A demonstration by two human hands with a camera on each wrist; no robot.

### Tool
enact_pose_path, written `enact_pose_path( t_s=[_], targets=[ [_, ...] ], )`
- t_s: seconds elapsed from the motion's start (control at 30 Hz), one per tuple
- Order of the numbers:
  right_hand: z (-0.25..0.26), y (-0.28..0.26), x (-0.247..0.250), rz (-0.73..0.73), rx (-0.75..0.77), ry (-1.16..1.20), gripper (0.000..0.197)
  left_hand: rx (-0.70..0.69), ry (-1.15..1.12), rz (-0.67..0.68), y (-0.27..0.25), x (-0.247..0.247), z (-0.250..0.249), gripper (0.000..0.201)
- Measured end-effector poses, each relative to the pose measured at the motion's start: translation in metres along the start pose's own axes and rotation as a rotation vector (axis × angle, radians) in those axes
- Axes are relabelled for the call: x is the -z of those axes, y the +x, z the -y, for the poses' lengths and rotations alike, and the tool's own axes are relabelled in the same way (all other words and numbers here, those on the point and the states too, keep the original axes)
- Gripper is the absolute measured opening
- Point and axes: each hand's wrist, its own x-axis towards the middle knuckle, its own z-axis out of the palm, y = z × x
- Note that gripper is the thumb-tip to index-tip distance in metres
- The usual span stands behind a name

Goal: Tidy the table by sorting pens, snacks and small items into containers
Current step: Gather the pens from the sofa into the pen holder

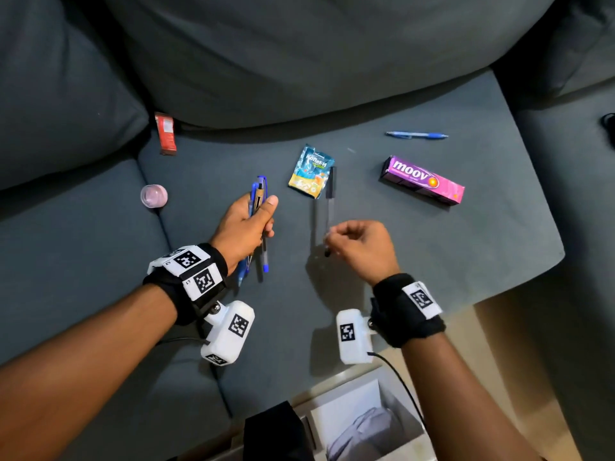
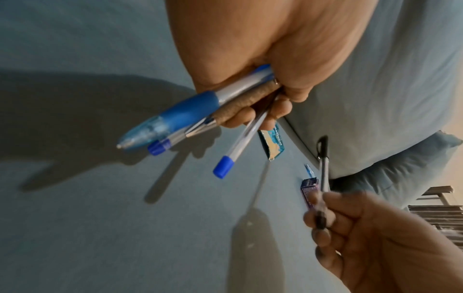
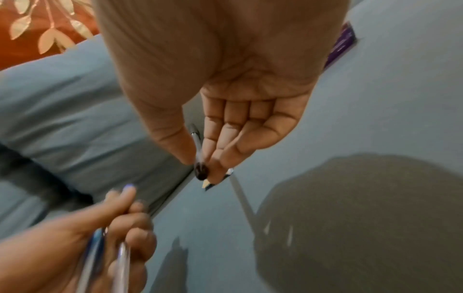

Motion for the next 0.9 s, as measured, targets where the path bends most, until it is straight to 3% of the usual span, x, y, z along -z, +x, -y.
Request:
enact_pose_path(
  t_s=[0.2,0.3,0.37,0.43,0.53,0.6,0.7,0.83,0.9],
  targets=[
    [0.027,-0.005,-0.031,0.157,0.157,-0.22,0.007,0.005,-0.05,0.002,0.006,-0.02,-0.008,0.014],
    [0.034,-0.006,-0.023,0.229,0.213,-0.383,0.007,0.009,-0.061,-0.009,0.011,-0.024,-0.009,0.013],
    [0.037,0.003,-0.004,0.252,0.236,-0.492,0.017,-0.003,0.005,0.006,0.016,-0.026,-0.007,0.011],
    [0.039,0.026,0.027,0.15,0.265,-0.56,0.029,-0.034,0.059,0.012,0.02,-0.029,-0.006,0.01],
    [0.044,0.077,0.084,-0.124,0.294,-0.591,0.02,-0.049,0.072,0.021,0.024,-0.037,-0.005,0.012],
    [0.051,0.111,0.113,-0.228,0.296,-0.672,0.034,-0.016,0.028,0.045,0.022,-0.035,-0.004,0.011],
    [0.058,0.15,0.153,-0.245,0.246,-0.821,0.045,0.094,-0.127,0.073,0.02,-0.045,-0.004,0.012],
    [0.054,0.175,0.166,-0.136,0.124,-0.907,0.024,0.148,-0.202,0.086,0.023,-0.054,-0.003,0.008],
    [0.049,0.18,0.166,-0.171,0.14,-0.924,0.022,0.158,-0.204,0.099,0.027,-0.057,0.0,0.008]
  ],
)
